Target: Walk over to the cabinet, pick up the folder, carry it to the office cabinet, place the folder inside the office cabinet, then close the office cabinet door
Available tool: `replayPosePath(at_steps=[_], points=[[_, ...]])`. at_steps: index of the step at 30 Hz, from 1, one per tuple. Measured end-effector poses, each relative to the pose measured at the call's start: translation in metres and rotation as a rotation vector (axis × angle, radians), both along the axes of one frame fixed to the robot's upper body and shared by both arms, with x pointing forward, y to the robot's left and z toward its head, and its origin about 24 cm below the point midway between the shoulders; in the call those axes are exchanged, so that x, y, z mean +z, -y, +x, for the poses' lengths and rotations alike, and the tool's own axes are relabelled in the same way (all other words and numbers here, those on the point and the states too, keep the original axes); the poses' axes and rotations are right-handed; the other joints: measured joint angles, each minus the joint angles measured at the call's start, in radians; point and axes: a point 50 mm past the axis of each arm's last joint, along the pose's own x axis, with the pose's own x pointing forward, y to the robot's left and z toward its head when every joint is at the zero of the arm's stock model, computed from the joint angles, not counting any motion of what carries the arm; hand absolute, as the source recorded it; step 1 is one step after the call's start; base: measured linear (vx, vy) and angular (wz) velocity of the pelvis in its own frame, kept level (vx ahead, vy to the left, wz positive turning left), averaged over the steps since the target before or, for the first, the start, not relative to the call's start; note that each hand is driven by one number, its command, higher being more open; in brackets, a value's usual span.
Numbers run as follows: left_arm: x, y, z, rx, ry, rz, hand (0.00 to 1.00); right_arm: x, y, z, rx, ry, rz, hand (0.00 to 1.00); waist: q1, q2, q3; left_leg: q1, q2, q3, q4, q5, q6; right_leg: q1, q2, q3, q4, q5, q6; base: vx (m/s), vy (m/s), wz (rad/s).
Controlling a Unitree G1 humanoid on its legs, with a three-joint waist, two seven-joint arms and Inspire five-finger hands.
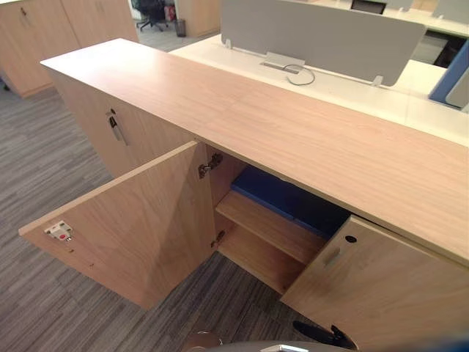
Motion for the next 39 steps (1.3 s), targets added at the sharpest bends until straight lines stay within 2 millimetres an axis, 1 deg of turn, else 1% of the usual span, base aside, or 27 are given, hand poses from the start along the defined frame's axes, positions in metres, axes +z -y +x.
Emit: replayPosePath(at_steps=[2,4,5,6,7,8,9,10,11,12,13,15,16,17,18,20,22,25,27,28,30,32,33,35,37,38,39], points=[[0.000,-0.001,-0.001,0.023,0.004,-0.002,1.00,0.000,-0.006,0.002,-0.002,0.007,0.012,1.00,0.000,-0.004,0.001,0.001,0.006,-0.016,-0.006,0.011,-0.015,0.029,0.009,-0.041,-0.015,0.001,-0.002,0.10,-0.124,0.73],[0.000,-0.001,-0.001,0.051,0.008,-0.004,1.00,0.000,-0.010,0.007,0.002,0.024,0.020,1.00,-0.001,-0.004,0.004,-0.010,0.019,0.039,0.005,0.035,-0.030,0.051,0.016,-0.070,-0.012,0.006,-0.010,0.05,-0.097,0.67],[0.000,-0.001,-0.001,0.069,0.011,-0.002,1.00,0.001,-0.011,0.012,0.004,0.036,0.020,1.00,0.000,-0.005,0.004,-0.016,0.034,0.093,-0.018,0.069,-0.032,0.053,0.025,-0.078,-0.013,0.022,-0.035,-0.02,-0.084,0.48],[0.001,-0.003,-0.002,0.078,0.009,0.009,1.00,0.002,-0.016,0.018,0.003,0.053,0.032,1.00,-0.001,-0.010,0.008,-0.001,0.059,0.147,-0.054,0.081,-0.029,0.049,0.028,-0.080,-0.026,0.049,-0.072,-0.02,-0.065,0.38],[0.001,-0.004,-0.002,0.104,0.016,0.010,1.00,0.003,-0.017,0.022,-0.001,0.066,0.033,1.00,-0.001,-0.003,0.020,-0.020,0.078,0.200,0.015,0.045,-0.029,0.053,0.033,-0.083,-0.029,0.050,-0.074,0.01,-0.036,0.19],[-0.001,0.002,-0.003,0.180,0.031,-0.011,1.00,0.005,-0.016,0.027,-0.003,0.088,0.024,1.00,0.000,0.011,0.033,-0.048,0.124,0.277,0.184,-0.020,-0.031,0.068,0.044,-0.094,-0.042,0.049,-0.077,0.03,-0.010,0.05],[-0.001,0.004,-0.004,0.206,0.034,-0.017,1.00,0.005,-0.014,0.027,-0.004,0.091,0.018,1.00,0.000,0.017,0.038,-0.050,0.140,0.296,0.236,-0.032,-0.030,0.078,0.046,-0.100,-0.049,0.048,-0.076,0.02,0.026,0.12],[-0.002,0.007,-0.003,0.220,0.038,-0.027,1.00,0.006,-0.008,0.026,-0.012,0.089,0.002,1.00,-0.005,0.040,0.037,-0.048,0.155,0.321,0.252,-0.024,-0.024,0.088,0.050,-0.117,-0.055,0.043,-0.069,-0.04,0.070,0.38],[-0.002,0.008,-0.004,0.214,0.036,-0.027,1.00,0.005,-0.002,0.021,-0.050,0.078,-0.004,1.00,-0.009,0.045,0.037,-0.038,0.133,0.335,0.200,-0.024,-0.021,0.087,0.038,-0.131,-0.064,0.037,-0.060,-0.06,0.092,0.61],[-0.001,0.005,-0.005,0.197,0.032,-0.021,1.00,0.004,-0.003,0.016,-0.076,0.064,0.005,1.00,-0.018,0.034,0.034,-0.007,0.104,0.326,0.114,-0.024,-0.020,0.089,0.022,-0.136,-0.084,0.031,-0.054,-0.12,0.128,0.84],[0.000,0.000,-0.010,0.188,0.017,-0.012,1.00,0.000,-0.007,0.007,-0.141,0.033,0.036,1.00,-0.023,0.004,0.030,0.039,0.047,0.296,-0.046,0.021,0.025,0.091,-0.011,-0.138,-0.124,0.022,-0.038,-0.11,0.094,0.70],[0.001,-0.001,-0.014,0.189,0.008,-0.010,1.00,-0.003,-0.007,-0.002,-0.210,0.012,0.057,1.00,-0.025,-0.006,0.024,0.079,0.014,0.274,-0.169,0.101,0.032,0.088,-0.023,-0.135,-0.134,0.026,-0.048,-0.10,0.023,0.63],[0.001,-0.001,-0.018,0.182,-0.006,-0.009,1.00,-0.003,-0.002,-0.009,-0.247,0.000,0.050,1.00,-0.032,-0.006,0.023,0.128,-0.009,0.253,-0.293,0.166,0.035,0.093,-0.038,-0.141,-0.143,0.025,-0.050,-0.12,-0.028,0.58],[0.000,0.004,-0.026,0.192,-0.025,-0.021,1.00,-0.003,0.001,-0.013,-0.279,0.000,0.047,1.00,-0.032,0.004,0.021,0.193,-0.016,0.249,-0.419,0.229,0.036,0.103,-0.042,-0.149,-0.150,0.025,-0.049,-0.11,-0.021,0.42],[0.000,0.008,-0.030,0.198,-0.035,-0.029,1.00,-0.003,0.003,-0.014,-0.293,0.003,0.044,1.00,-0.034,0.011,0.021,0.214,-0.013,0.247,-0.463,0.257,0.037,0.106,-0.039,-0.152,-0.153,0.025,-0.048,-0.11,-0.002,0.19],[0.000,0.012,-0.031,0.220,-0.034,-0.041,1.00,-0.002,0.007,-0.017,-0.317,0.013,0.034,1.00,-0.037,0.024,0.020,0.219,-0.012,0.244,-0.463,0.263,0.039,0.126,-0.033,-0.159,-0.170,0.025,-0.047,-0.08,-0.006,0.11],[0.000,0.010,-0.031,0.214,-0.035,-0.036,1.00,-0.002,0.008,-0.021,-0.327,0.011,0.031,1.00,-0.038,0.021,0.013,0.220,-0.011,0.241,-0.463,0.262,0.039,0.139,-0.030,-0.164,-0.189,0.031,-0.044,0.00,-0.016,0.06],[0.003,0.003,-0.029,0.175,-0.014,-0.014,1.00,-0.004,0.007,-0.034,-0.332,-0.017,0.026,1.00,-0.036,0.006,0.009,0.220,-0.021,0.228,-0.463,0.254,0.038,0.167,-0.037,-0.190,-0.222,0.054,-0.028,0.06,-0.012,0.16],[0.008,-0.003,-0.027,0.162,0.020,0.010,1.00,-0.005,0.006,-0.044,-0.334,-0.041,0.025,1.00,-0.028,-0.011,0.009,0.229,-0.029,0.228,-0.463,0.247,0.043,0.196,-0.049,-0.197,-0.238,0.067,-0.009,0.11,0.008,0.05],[0.009,-0.004,-0.024,0.161,0.037,0.017,1.00,-0.005,0.005,-0.046,-0.336,-0.047,0.025,1.00,-0.024,-0.014,0.007,0.230,-0.029,0.228,-0.463,0.246,0.043,0.198,-0.049,-0.198,-0.238,0.069,-0.006,0.10,0.012,0.08],[0.016,-0.012,0.005,0.137,0.162,0.045,1.00,-0.005,0.005,-0.050,-0.335,-0.058,0.025,1.00,-0.014,-0.014,0.006,0.233,-0.031,0.228,-0.462,0.244,0.042,0.205,-0.054,-0.202,-0.236,0.079,0.005,0.06,0.034,0.13],[0.032,-0.023,0.054,0.103,0.357,0.098,1.00,-0.004,0.005,-0.044,-0.286,-0.047,0.013,1.00,-0.006,-0.004,0.003,0.252,-0.022,0.238,-0.463,0.239,0.035,0.214,-0.050,-0.194,-0.221,0.095,-0.003,0.01,0.062,-0.04],[0.036,-0.026,0.064,0.099,0.398,0.111,1.00,-0.003,0.006,-0.042,-0.273,-0.040,0.010,1.00,-0.007,0.002,-0.003,0.255,-0.019,0.243,-0.463,0.238,0.034,0.213,-0.047,-0.191,-0.220,0.102,-0.008,-0.01,0.037,-0.25],[0.052,-0.042,0.098,0.091,0.521,0.184,1.00,-0.001,0.006,-0.032,-0.234,-0.001,0.002,1.00,-0.020,0.012,-0.019,0.274,-0.001,0.267,-0.463,0.227,0.037,0.213,-0.032,-0.179,-0.211,0.121,-0.021,-0.03,0.011,-0.32],[0.060,-0.054,0.110,0.100,0.562,0.224,1.00,0.000,0.006,-0.029,-0.219,0.009,0.000,1.00,-0.029,0.016,-0.021,0.285,0.007,0.280,-0.463,0.217,0.032,0.211,-0.026,-0.168,-0.203,0.126,-0.028,-0.05,-0.011,-0.29],[0.067,-0.066,0.117,0.131,0.582,0.272,1.00,0.001,0.006,-0.028,-0.214,0.013,-0.002,1.00,-0.037,0.018,-0.022,0.291,0.010,0.289,-0.463,0.209,0.036,0.209,-0.021,-0.161,-0.199,0.126,-0.028,-0.05,-0.021,-0.27],[0.069,-0.071,0.118,0.147,0.588,0.290,1.00,0.001,0.007,-0.029,-0.215,0.011,-0.003,1.00,-0.038,0.019,-0.023,0.293,0.012,0.294,-0.463,0.207,0.038,0.208,-0.020,-0.160,-0.199,0.126,-0.028,-0.04,-0.031,-0.25]])
